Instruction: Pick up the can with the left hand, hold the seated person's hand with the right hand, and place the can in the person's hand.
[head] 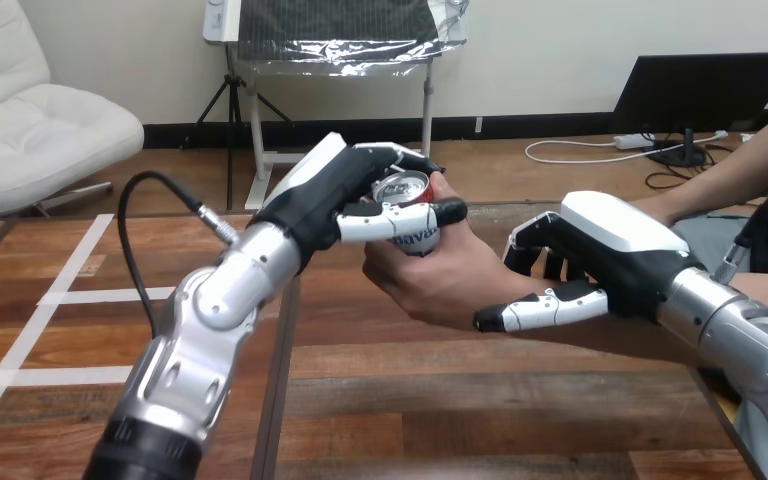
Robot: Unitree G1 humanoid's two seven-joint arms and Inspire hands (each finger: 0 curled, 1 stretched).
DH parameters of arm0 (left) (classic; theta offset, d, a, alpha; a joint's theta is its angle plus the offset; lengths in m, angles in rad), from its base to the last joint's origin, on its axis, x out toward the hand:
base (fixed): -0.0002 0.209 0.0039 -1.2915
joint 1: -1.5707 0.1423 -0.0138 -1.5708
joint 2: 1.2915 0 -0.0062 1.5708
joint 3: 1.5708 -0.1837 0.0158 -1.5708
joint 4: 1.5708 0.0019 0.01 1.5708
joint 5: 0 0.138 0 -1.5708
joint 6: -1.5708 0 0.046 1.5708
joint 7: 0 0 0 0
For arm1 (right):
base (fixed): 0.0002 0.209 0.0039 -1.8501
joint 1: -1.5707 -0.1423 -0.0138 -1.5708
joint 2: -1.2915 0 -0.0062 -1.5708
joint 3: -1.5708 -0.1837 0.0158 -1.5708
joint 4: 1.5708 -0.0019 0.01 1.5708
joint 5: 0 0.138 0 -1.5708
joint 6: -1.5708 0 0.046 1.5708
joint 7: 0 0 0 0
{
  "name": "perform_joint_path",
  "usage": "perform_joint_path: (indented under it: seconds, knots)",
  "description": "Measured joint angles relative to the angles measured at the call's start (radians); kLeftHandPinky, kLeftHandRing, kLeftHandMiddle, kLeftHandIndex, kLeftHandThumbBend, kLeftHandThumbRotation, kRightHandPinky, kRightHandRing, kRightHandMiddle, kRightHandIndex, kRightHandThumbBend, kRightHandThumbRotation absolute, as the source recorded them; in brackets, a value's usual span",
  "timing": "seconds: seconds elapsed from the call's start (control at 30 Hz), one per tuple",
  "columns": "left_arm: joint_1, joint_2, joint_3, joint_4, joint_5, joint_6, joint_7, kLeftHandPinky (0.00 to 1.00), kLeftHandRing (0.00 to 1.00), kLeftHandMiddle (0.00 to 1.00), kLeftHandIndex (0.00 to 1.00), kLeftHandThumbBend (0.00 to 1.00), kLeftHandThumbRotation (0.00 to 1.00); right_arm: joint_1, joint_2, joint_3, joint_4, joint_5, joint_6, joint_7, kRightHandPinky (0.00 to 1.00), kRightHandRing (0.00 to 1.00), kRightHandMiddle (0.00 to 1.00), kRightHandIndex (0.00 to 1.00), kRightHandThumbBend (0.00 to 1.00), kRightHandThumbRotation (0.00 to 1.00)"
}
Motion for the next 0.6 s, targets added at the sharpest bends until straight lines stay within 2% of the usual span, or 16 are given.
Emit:
perform_joint_path:
  seconds: [0.33,0.6]
  knots:
    - [0.043,0.016,0.0,-0.031,0.002,0.003,-0.001,0.73,0.82,0.83,0.83,0.86,0.94,0.016,-0.001,-0.016,-0.018,0.019,0.0,0.011,0.43,0.6,0.66,0.69,1.0,0.86]
    - [0.075,0.039,0.0,-0.061,0.022,0.008,0.005,0.8,0.89,0.88,0.88,0.89,0.98,0.028,-0.001,-0.034,-0.028,0.053,-0.002,0.035,0.54,0.73,0.75,0.77,1.0,0.9]
